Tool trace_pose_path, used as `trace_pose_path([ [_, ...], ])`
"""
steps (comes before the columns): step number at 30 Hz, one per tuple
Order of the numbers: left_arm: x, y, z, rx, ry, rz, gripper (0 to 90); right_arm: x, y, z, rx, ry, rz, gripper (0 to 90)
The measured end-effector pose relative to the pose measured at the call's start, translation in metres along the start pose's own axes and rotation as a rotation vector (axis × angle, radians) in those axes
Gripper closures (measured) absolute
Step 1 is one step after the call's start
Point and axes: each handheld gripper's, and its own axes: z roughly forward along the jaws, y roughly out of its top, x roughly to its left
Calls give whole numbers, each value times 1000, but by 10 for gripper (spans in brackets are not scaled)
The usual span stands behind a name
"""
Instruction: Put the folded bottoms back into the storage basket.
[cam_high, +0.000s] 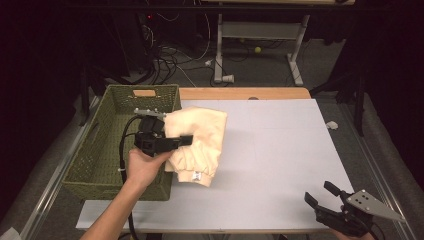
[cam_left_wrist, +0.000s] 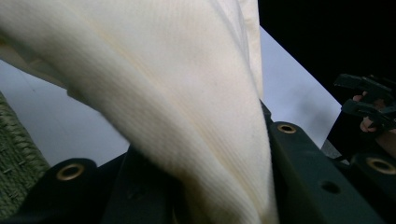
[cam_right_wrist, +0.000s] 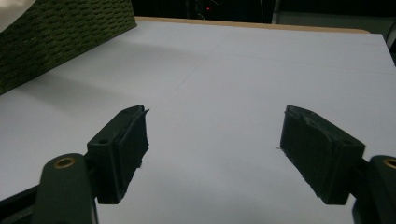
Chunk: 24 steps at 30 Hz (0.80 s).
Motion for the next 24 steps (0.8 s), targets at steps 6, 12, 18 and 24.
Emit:
trace_pose_path([
  [6, 3, -3, -8, -15, 6, -12, 684, 0, 0, 0, 0, 0, 1, 238],
  [12, 5, -4, -14, -29, 5, -20, 684, 0, 0, 0, 0, 1, 3, 238],
  [18, 7, -6, -21, -40, 10, -23, 683, 0, 0, 0, 0, 2, 0, 238],
  [24, 10, -7, -27, -51, 21, -33, 683, 0, 0, 0, 1, 2, 0, 238],
])
